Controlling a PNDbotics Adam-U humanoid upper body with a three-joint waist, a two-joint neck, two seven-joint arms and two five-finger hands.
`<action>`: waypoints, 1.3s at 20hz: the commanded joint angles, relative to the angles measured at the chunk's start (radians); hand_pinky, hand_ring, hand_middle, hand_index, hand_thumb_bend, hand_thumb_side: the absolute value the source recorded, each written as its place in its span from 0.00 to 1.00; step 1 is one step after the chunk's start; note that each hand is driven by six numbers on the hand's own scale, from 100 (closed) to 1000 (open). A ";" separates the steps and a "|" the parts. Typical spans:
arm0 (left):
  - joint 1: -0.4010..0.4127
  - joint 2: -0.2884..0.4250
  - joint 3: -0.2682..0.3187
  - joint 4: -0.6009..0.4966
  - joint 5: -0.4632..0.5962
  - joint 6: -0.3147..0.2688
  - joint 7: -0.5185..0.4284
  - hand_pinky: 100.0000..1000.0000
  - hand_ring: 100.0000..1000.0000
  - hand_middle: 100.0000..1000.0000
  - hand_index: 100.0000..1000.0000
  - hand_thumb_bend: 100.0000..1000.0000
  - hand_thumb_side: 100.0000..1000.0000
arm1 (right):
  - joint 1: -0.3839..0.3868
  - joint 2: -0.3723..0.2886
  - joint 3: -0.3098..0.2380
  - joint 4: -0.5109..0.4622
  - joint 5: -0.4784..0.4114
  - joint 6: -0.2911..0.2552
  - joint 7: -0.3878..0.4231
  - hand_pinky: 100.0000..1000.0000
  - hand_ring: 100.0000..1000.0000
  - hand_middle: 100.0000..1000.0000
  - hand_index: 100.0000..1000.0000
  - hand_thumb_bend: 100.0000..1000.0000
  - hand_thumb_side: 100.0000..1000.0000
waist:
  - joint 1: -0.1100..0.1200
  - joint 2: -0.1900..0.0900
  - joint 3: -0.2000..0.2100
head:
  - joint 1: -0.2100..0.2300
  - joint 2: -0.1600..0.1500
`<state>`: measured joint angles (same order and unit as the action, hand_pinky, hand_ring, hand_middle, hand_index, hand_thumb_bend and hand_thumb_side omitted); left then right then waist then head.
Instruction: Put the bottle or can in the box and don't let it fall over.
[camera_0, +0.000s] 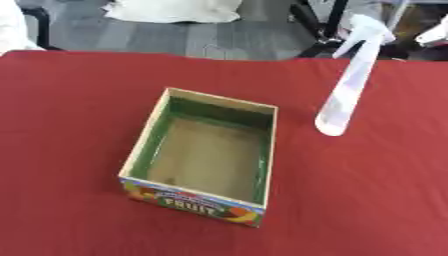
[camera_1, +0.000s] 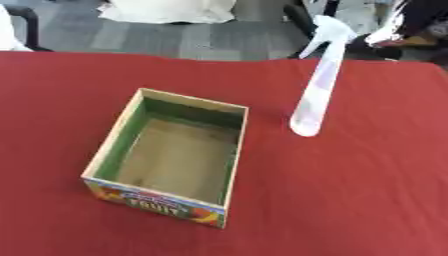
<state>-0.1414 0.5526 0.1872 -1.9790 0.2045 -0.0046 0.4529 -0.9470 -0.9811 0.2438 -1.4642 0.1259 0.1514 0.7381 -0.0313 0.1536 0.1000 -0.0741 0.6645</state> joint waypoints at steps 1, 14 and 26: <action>-0.008 0.027 0.003 -0.013 0.004 -0.002 -0.005 0.64 0.74 0.76 0.79 0.10 0.58 | -0.041 0.001 -0.009 0.050 0.027 -0.028 0.011 0.85 0.81 0.79 0.83 0.40 0.11 | 0.002 -0.018 0.001 | -0.009 -0.016; -0.012 0.032 -0.004 -0.012 0.005 0.000 -0.019 0.64 0.74 0.75 0.78 0.09 0.58 | -0.101 0.043 -0.034 0.176 -0.038 -0.068 0.154 0.82 0.75 0.76 0.80 0.39 0.02 | -0.002 -0.010 -0.002 | -0.030 -0.029; -0.022 0.038 -0.009 -0.014 0.005 0.002 -0.024 0.63 0.74 0.75 0.78 0.08 0.59 | -0.097 0.031 -0.040 0.197 -0.101 -0.059 0.115 0.81 0.75 0.74 0.80 0.39 0.03 | -0.014 0.004 -0.010 | -0.042 -0.033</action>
<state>-0.1507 0.5539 0.1750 -1.9786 0.2074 -0.0011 0.4328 -1.0209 -0.9203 0.2162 -1.2669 0.0302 0.0908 0.8650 -0.0488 0.1683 0.0899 -0.1121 0.6466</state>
